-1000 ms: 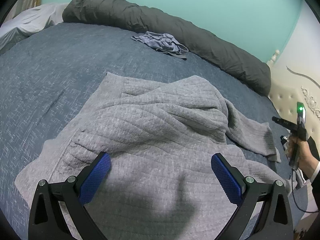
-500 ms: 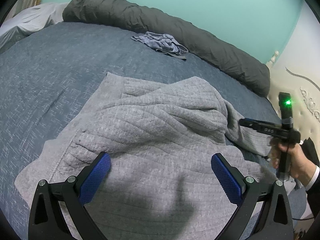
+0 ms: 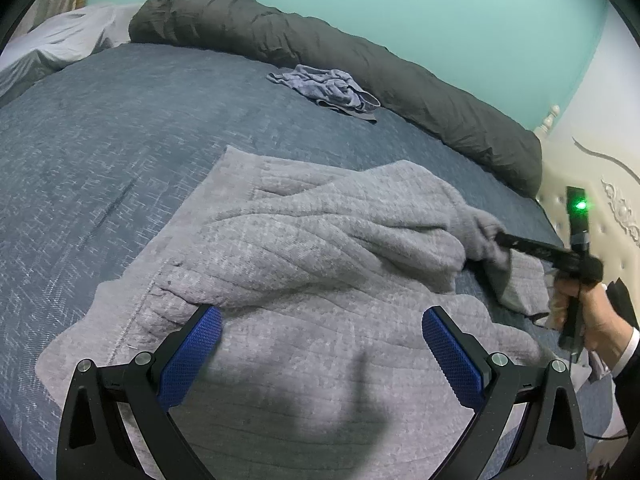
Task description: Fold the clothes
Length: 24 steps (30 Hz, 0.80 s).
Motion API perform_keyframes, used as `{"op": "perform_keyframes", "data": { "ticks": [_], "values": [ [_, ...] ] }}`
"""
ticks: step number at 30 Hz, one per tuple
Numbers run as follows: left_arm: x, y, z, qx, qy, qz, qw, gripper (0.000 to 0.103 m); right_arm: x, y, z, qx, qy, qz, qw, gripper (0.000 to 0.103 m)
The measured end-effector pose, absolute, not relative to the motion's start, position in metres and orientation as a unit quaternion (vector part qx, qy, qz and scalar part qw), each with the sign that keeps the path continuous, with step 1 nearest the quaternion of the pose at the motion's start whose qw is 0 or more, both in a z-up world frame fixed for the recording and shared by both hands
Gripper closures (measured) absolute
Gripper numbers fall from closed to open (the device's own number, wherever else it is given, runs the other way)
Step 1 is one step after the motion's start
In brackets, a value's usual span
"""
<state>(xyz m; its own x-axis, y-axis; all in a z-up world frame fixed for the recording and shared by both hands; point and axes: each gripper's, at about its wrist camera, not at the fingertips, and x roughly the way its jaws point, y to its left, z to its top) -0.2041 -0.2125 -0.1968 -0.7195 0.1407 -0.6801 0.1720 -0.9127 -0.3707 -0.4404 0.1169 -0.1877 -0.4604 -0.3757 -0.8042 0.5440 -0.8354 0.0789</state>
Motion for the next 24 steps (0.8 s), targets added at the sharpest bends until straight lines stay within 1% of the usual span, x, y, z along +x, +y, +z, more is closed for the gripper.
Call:
{"op": "perform_keyframes", "data": {
  "ticks": [3,6,9,11,13,17,20,22,24],
  "values": [
    [-0.203,-0.216,-0.196,0.372,0.21,-0.904,0.012,0.0,-0.455,0.147,-0.178,0.448,0.052,-0.856,0.253,0.098],
    [-0.202,-0.218,-0.195,0.371,0.214,-0.904,0.014,0.0,-0.462,0.157,-0.199,0.519,0.02,-0.809,0.274,0.097],
    [-0.202,-0.218,-0.194,0.37,0.212,-0.904,0.015,0.0,-0.452,0.148,-0.213,0.537,0.068,-0.795,0.273,0.094],
    [-0.202,-0.218,-0.194,0.37,0.212,-0.904,0.015,0.0,-0.447,0.145,-0.214,0.53,0.08,-0.803,0.26,0.09],
    [-0.202,-0.218,-0.193,0.37,0.211,-0.905,0.016,0.0,-0.442,0.145,-0.208,0.512,0.075,-0.816,0.257,0.079],
    [-0.199,-0.224,-0.188,0.365,0.214,-0.906,0.023,0.0,-0.429,0.142,-0.196,0.473,0.074,-0.842,0.249,0.077],
    [-0.194,-0.229,-0.182,0.359,0.214,-0.908,0.03,0.0,-0.416,0.132,-0.187,0.447,0.076,-0.852,0.263,0.075],
    [-0.189,-0.235,-0.179,0.356,0.214,-0.909,0.036,0.0,-0.408,0.123,-0.183,0.439,0.076,-0.849,0.285,0.069],
    [-0.185,-0.242,-0.177,0.354,0.216,-0.909,0.043,0.0,-0.401,0.111,-0.183,0.438,0.083,-0.841,0.305,0.066]
  ]
}}
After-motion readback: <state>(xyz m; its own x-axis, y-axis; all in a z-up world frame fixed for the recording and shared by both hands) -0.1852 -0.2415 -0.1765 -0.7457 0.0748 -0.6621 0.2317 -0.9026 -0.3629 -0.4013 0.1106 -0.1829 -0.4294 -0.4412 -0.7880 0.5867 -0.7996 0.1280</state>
